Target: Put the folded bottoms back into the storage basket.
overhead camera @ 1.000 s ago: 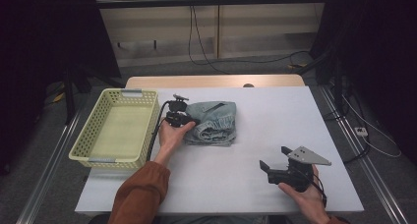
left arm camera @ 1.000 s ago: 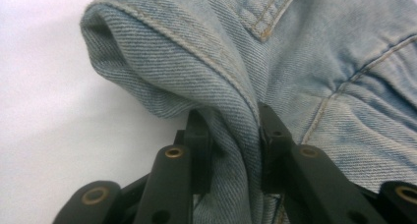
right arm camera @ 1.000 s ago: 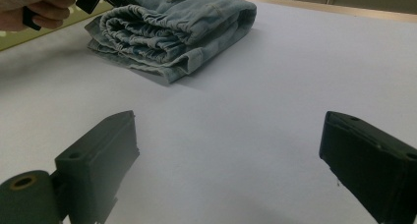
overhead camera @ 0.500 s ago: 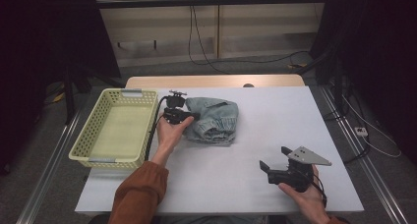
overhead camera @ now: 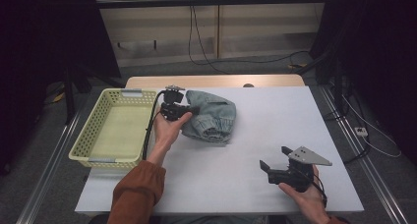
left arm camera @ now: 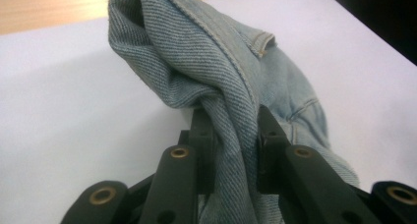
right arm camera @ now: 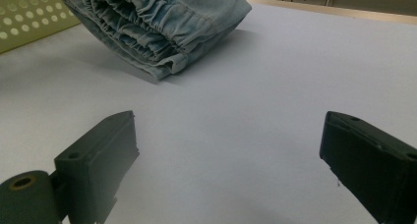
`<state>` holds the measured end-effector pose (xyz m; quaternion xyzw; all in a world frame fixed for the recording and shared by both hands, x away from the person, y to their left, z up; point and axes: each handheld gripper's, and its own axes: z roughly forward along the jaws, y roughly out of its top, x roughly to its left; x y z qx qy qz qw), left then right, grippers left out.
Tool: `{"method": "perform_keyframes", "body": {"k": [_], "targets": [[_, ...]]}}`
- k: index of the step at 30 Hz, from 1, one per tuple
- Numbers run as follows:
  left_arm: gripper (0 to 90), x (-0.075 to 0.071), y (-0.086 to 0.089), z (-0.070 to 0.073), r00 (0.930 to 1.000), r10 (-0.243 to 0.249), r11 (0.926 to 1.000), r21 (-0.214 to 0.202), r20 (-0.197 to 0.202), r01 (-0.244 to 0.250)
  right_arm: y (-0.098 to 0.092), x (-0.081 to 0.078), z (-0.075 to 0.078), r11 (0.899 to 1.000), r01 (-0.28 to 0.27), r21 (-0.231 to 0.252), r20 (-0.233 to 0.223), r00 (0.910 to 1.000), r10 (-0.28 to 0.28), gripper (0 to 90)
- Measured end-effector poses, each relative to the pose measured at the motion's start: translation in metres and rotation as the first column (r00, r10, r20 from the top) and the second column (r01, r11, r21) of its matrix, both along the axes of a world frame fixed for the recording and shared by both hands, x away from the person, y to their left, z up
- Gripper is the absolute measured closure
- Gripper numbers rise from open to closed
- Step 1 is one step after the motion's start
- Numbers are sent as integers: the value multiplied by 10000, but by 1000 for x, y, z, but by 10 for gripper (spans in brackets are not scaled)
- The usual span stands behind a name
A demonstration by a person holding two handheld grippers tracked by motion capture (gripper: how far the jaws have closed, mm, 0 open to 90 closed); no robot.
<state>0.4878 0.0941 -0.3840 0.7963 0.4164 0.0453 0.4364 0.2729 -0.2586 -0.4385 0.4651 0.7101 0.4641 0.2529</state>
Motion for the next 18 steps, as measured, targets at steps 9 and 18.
{"method": "perform_keyframes", "body": {"k": [9,18], "targets": [[757,-5,4,10,9989,103,9998,-155,459,-96,0,0,0,10000,6,-1,18,10000,-6,71],[758,-12,13,21,9952,432,9981,-474,875,-391,0,0,0,10000,5,11,16,10000,-5,71]]}}
